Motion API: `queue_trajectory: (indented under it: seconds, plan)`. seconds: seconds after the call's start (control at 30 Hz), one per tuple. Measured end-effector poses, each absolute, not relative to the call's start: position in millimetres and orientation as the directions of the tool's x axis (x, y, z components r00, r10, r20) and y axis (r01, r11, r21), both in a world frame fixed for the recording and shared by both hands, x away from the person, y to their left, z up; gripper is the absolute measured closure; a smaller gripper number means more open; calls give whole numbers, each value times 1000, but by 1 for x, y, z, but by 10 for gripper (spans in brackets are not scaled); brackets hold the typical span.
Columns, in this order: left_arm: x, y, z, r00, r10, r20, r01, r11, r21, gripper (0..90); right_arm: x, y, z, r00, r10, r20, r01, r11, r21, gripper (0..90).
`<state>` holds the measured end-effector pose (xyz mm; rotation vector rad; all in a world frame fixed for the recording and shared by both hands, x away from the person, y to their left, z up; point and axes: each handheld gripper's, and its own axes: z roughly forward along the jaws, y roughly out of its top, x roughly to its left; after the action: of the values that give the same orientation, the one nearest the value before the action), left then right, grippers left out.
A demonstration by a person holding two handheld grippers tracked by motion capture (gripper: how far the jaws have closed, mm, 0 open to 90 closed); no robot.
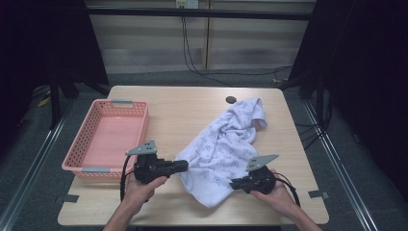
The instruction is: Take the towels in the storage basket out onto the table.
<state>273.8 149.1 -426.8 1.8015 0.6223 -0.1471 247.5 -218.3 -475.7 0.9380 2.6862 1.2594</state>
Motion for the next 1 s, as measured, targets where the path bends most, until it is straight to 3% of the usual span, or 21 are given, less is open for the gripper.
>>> queue_trajectory:
  seconds: [0.13,0.23,0.5,0.57,0.63,0.77,0.93,1.0]
  plan:
    - [268,147,-421,861,323,-393,465,-187,865,834,238,-241,-456,-801,553,231,514,435,739,830]
    - [280,140,-418,852,374,-366,456,-188,870,834,249,-250,-442,-783,583,218,513,406,756,828]
    - [325,126,-467,759,508,-407,572,-222,790,816,329,-256,-460,-697,682,221,592,373,714,816]
    - [330,128,-475,736,534,-417,595,-216,774,762,344,-252,-471,-676,701,228,615,366,698,803]
    - [330,130,-478,725,544,-422,610,-222,761,633,354,-249,-481,-647,729,221,631,350,693,782]
    - [324,133,-477,735,533,-419,606,-240,758,487,355,-249,-488,-610,764,210,639,317,701,633]
    - [321,136,-479,743,535,-402,596,-257,761,436,327,-261,-467,-578,796,181,620,283,732,464]
    - [321,133,-481,746,529,-404,596,-261,759,436,311,-265,-461,-583,787,199,614,267,742,473]
